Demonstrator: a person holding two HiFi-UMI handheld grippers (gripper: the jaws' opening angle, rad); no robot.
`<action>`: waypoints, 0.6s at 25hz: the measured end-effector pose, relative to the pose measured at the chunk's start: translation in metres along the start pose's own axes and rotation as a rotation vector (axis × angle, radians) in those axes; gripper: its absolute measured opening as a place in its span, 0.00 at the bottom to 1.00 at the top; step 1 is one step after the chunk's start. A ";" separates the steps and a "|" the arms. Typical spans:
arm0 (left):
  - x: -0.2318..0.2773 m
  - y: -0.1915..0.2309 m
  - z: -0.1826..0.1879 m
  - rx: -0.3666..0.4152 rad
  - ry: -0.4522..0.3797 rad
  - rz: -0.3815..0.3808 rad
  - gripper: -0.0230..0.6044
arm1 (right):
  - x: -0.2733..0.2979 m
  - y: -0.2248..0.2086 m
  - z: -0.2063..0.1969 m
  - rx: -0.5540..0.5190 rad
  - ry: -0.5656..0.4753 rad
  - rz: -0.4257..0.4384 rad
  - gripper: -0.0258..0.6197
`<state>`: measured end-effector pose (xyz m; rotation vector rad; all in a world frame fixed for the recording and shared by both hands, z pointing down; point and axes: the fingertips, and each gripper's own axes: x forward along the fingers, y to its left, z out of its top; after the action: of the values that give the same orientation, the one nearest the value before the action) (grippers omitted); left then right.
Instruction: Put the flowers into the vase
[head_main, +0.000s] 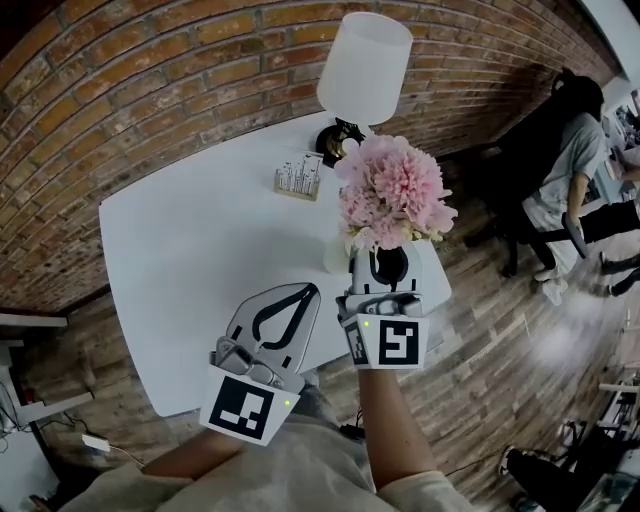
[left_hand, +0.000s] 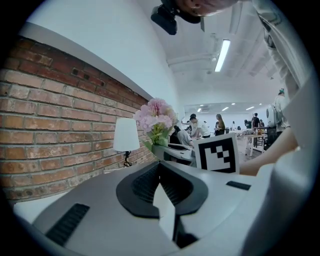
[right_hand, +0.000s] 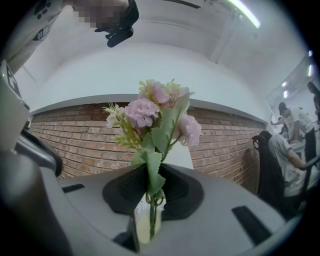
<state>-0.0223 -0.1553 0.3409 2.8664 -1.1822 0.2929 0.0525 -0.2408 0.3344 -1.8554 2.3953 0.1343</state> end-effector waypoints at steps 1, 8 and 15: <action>0.002 0.001 -0.001 0.000 0.003 0.002 0.05 | -0.001 -0.001 -0.003 -0.002 0.007 -0.001 0.15; 0.007 0.001 -0.005 0.001 0.019 0.006 0.05 | -0.005 -0.001 -0.028 -0.016 0.053 0.002 0.15; 0.005 -0.002 -0.003 0.012 0.019 0.014 0.05 | -0.010 0.003 -0.041 -0.037 0.088 0.009 0.19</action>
<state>-0.0179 -0.1574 0.3453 2.8601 -1.2014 0.3285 0.0509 -0.2356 0.3765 -1.9048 2.4752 0.1004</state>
